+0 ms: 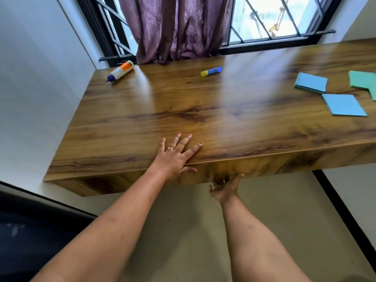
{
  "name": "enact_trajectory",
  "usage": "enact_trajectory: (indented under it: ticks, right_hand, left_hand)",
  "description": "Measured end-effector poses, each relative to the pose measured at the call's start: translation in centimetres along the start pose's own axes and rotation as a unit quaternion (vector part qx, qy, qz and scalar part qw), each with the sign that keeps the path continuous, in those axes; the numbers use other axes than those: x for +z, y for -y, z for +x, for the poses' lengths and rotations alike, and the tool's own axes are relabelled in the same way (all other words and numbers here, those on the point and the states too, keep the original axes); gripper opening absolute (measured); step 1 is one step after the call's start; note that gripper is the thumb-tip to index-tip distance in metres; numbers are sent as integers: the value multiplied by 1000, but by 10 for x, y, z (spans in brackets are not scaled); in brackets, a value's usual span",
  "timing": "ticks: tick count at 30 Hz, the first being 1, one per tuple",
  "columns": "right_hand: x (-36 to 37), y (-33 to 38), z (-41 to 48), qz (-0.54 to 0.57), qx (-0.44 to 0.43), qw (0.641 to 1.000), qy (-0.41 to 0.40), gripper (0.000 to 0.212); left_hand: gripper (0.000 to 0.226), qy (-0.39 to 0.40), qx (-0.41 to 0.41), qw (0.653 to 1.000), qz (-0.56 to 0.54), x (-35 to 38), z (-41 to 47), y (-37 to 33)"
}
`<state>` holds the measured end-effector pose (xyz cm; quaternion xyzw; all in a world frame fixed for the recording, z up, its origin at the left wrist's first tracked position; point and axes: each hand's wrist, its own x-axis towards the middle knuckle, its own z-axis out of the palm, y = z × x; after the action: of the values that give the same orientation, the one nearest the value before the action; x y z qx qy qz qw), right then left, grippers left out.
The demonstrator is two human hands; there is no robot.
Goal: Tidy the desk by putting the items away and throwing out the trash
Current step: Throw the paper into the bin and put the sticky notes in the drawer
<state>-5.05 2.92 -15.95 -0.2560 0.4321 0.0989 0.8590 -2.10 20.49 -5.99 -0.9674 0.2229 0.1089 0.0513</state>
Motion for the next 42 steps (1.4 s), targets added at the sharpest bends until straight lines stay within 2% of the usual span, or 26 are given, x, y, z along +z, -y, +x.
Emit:
enact_trajectory:
  ticks: [4,10,12,14,16,18,20,21,22,24,26,27,32,37,42]
  right_hand:
    - [-3,-1,-10,-4,2,1000,14,84]
    - [-45,-12,-35,-24,27,999,-35,82]
    - [-65,-9,-49,-40,-4,997,-66,75]
    - [-80,5,-64,-54,-104,983,-140,70]
    - [-89,29,-79,-90,-236,938,-238,62]
    - [-95,55,-104,-177,-351,872,-290,56]
    - [-103,74,-122,-325,-442,785,-287,57]
    - [-109,79,-130,-425,-468,726,-270,59]
    - [-112,81,-134,-534,-470,657,-248,60]
    - [-129,79,-147,-711,-412,533,-200,61]
    - [-144,70,-152,-801,-355,452,-169,60]
    - [-154,67,-161,-819,-349,425,-161,59]
    - [-185,70,-196,-878,-317,343,-102,58]
    - [-201,71,-211,-911,-245,328,-57,66]
    - [-212,72,-222,-919,-223,323,-43,67]
  left_hand:
    - [74,6,1,1000,-8,0,1,2]
    - [71,53,-32,996,-61,-6,2,-1]
    - [71,67,-72,992,-85,-11,-5,-11]
    - [73,57,-110,986,-107,-9,-19,-30]
    - [77,31,-128,983,-127,3,-42,-59]
    - [76,16,-137,974,-179,18,-68,-90]
    - [71,27,-153,967,-201,29,-87,-110]
    - [69,39,-159,967,-193,32,-94,-118]
    - [68,56,-163,967,-188,35,-99,-120]
    - [68,65,-171,966,-185,38,-115,-132]
    - [70,58,-185,964,-183,46,-128,-141]
    - [71,50,-191,963,-181,49,-137,-148]
    - [71,57,-215,959,-177,56,-174,-180]
    - [70,81,-233,952,-179,59,-199,-197]
    - [68,105,-249,945,-185,55,-212,-210]
